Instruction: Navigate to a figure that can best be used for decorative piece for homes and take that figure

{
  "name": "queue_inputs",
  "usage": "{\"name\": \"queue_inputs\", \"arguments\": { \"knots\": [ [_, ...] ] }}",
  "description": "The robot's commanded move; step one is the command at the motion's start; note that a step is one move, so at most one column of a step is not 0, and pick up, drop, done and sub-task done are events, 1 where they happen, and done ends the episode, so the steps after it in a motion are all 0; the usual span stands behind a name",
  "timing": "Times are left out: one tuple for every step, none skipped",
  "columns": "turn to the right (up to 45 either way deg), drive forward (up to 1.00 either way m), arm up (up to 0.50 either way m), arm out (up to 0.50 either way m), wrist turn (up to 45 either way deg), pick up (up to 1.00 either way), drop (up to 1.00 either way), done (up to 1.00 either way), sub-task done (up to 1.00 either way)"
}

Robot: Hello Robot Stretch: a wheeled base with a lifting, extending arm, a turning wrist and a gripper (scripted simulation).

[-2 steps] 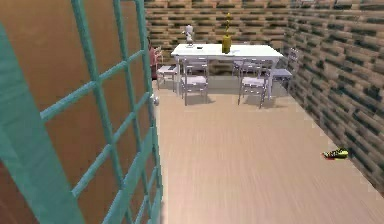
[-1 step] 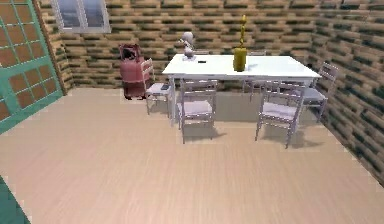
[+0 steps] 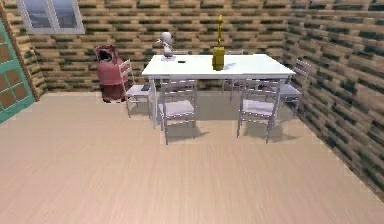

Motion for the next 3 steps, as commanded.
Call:
{"name": "queue_inputs", "arguments": {
  "knots": [
    [0.0, 0.25, 0.00, 0.00, 0.0, 0.00, 0.00, 0.00, 0.00],
    [-15.0, 0.00, 0.00, 0.00, 0.0, 0.00, 0.00, 0.00, 0.00],
    [0.0, 1.00, 0.00, 0.00, 0.0, 0.00, 0.00, 0.00, 0.00]
  ]
}}
